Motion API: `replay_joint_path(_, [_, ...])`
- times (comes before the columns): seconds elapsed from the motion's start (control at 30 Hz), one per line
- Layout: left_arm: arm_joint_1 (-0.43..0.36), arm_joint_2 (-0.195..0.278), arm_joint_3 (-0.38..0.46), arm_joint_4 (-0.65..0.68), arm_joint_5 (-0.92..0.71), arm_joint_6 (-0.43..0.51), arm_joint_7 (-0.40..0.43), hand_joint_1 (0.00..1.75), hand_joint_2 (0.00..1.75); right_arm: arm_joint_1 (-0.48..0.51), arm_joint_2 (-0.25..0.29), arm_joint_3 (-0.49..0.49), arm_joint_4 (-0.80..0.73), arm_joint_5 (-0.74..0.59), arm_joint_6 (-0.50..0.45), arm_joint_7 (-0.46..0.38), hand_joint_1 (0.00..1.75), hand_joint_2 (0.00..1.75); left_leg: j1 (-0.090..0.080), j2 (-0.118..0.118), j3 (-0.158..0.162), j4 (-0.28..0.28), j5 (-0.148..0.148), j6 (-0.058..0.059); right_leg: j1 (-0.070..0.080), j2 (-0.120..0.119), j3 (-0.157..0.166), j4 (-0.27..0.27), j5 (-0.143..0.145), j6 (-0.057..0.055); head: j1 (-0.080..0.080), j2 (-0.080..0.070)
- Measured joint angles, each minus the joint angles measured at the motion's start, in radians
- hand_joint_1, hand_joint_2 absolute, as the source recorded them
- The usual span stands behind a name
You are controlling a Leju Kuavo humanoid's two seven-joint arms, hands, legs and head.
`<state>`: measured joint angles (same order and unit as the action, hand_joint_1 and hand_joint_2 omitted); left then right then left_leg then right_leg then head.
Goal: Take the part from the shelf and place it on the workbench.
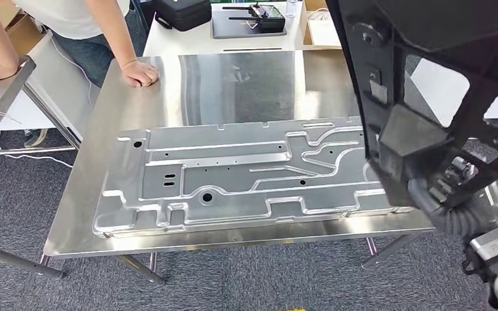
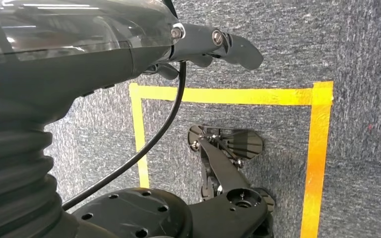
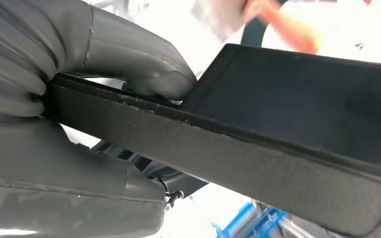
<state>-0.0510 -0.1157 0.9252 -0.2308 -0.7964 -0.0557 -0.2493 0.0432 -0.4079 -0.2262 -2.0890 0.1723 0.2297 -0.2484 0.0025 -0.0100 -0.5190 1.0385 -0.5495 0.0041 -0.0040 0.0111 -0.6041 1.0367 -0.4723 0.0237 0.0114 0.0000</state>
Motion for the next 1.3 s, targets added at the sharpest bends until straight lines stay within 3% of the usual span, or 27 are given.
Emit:
replay_joint_path(0.17, [-0.001, -0.001, 0.015, 0.000, -0.020, -0.002, 0.000, 0.00, 1.75, -0.156, -0.120, -0.002, 0.053, 0.072, 0.038, 0.127, 1.75, 1.75, -0.001, 0.000, 0.002, 0.000, 0.000, 0.000, -0.001, 0.000, 0.003, 0.000, 0.001, 0.000, 0.000, 0.000])
replay_joint_path(0.3, [-0.003, -0.001, 0.021, 0.000, -0.036, -0.006, 0.001, 0.00, 1.75, -0.288, -0.194, 0.057, 0.154, 0.130, 0.067, 0.189, 1.75, 1.75, -0.001, 0.000, 0.003, 0.000, 0.000, 0.000, -0.002, 0.000, 0.005, -0.002, 0.002, 0.001, 0.000, 0.000])
replay_joint_path(0.57, [-0.010, -0.001, 0.021, 0.000, -0.080, -0.019, 0.002, 0.00, 1.75, -0.498, -0.218, 0.298, 0.410, 0.223, 0.057, 0.220, 1.75, 1.75, -0.001, -0.001, 0.003, 0.000, 0.000, 0.000, -0.002, 0.000, 0.006, -0.003, 0.002, 0.001, 0.000, 0.000])
replay_joint_path(0.7, [-0.015, -0.001, 0.021, 0.000, -0.109, -0.026, 0.000, 0.00, 1.75, -0.590, -0.182, 0.439, 0.568, 0.309, 0.013, 0.215, 1.75, 1.75, 0.000, -0.001, 0.003, 0.000, 0.000, 0.000, -0.001, 0.000, 0.006, -0.003, 0.002, 0.001, 0.000, 0.000])
replay_joint_path(0.93, [-0.023, -0.001, 0.018, 0.001, -0.165, -0.030, -0.040, 0.00, 1.75, -0.696, -0.031, 0.635, 0.866, 0.476, -0.099, 0.204, 1.75, 1.75, 0.000, -0.002, 0.004, 0.000, 0.001, 0.000, -0.001, -0.001, 0.007, -0.002, 0.002, 0.001, 0.000, 0.000])
replay_joint_path(1.1, [-0.023, -0.001, 0.017, 0.002, -0.182, -0.030, -0.056, 0.00, 1.75, -0.717, 0.057, 0.695, 0.996, 0.521, -0.124, 0.201, 1.75, 1.75, 0.000, -0.003, 0.003, 0.000, 0.001, 0.000, -0.001, -0.001, 0.007, -0.002, 0.002, 0.001, 0.000, 0.000])
replay_joint_path(1.3, [-0.022, -0.001, 0.017, 0.004, -0.191, -0.023, -0.057, 0.00, 1.75, -0.728, 0.116, 0.723, 1.075, 0.543, -0.133, 0.193, 1.75, 1.75, 0.000, -0.003, 0.003, 0.000, 0.001, 0.000, -0.001, -0.001, 0.007, -0.003, 0.002, 0.001, 0.000, 0.000])
